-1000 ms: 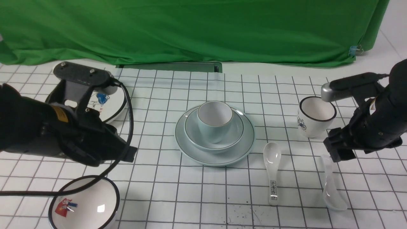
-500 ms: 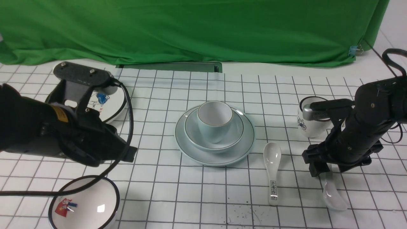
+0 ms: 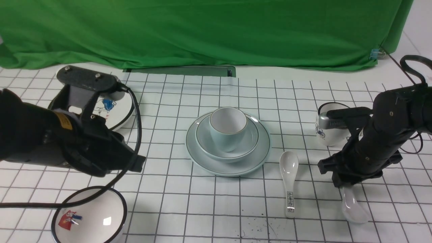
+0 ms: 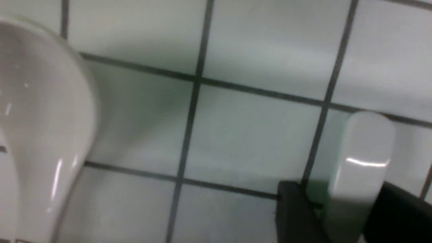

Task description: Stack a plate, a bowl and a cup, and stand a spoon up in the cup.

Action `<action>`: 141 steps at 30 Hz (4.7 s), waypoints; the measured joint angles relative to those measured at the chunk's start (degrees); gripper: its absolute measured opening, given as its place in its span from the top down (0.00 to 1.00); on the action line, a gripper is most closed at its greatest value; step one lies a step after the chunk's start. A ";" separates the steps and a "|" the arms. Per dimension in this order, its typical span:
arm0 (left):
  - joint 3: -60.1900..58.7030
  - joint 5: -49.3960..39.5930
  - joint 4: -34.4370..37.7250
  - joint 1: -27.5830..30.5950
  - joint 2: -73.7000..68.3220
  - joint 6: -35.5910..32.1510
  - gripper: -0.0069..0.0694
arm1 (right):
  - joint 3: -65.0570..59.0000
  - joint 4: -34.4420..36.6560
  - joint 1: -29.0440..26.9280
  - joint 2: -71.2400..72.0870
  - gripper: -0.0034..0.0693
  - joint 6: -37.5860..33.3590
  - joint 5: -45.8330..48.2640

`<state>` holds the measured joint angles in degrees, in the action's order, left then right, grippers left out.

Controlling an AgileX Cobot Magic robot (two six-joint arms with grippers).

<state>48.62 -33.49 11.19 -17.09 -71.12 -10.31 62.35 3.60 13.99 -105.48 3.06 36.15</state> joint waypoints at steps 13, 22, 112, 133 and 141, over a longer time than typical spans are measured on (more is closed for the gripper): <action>0.00 1.73 0.23 0.00 0.00 -0.18 0.95 | -0.17 -0.64 7.11 18.10 0.73 -4.64 -6.30; 0.00 3.43 4.05 0.00 2.75 -0.24 0.95 | -0.17 -0.64 19.60 15.01 0.73 -4.38 -48.52; -23.87 6.31 -5.40 0.00 65.38 5.97 0.95 | -37.36 -0.57 16.51 83.25 0.94 -11.90 -32.43; -23.87 6.31 -5.40 0.00 65.38 5.75 0.95 | -62.82 -5.14 -13.84 105.48 0.94 -2.29 -24.71; -23.87 6.31 -5.40 0.00 65.38 5.75 0.95 | -62.82 -5.14 -13.35 105.48 0.94 -2.03 -23.68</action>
<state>24.75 -27.18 5.79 -17.09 -5.75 -4.55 -0.47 -1.54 0.64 0.00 1.04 12.47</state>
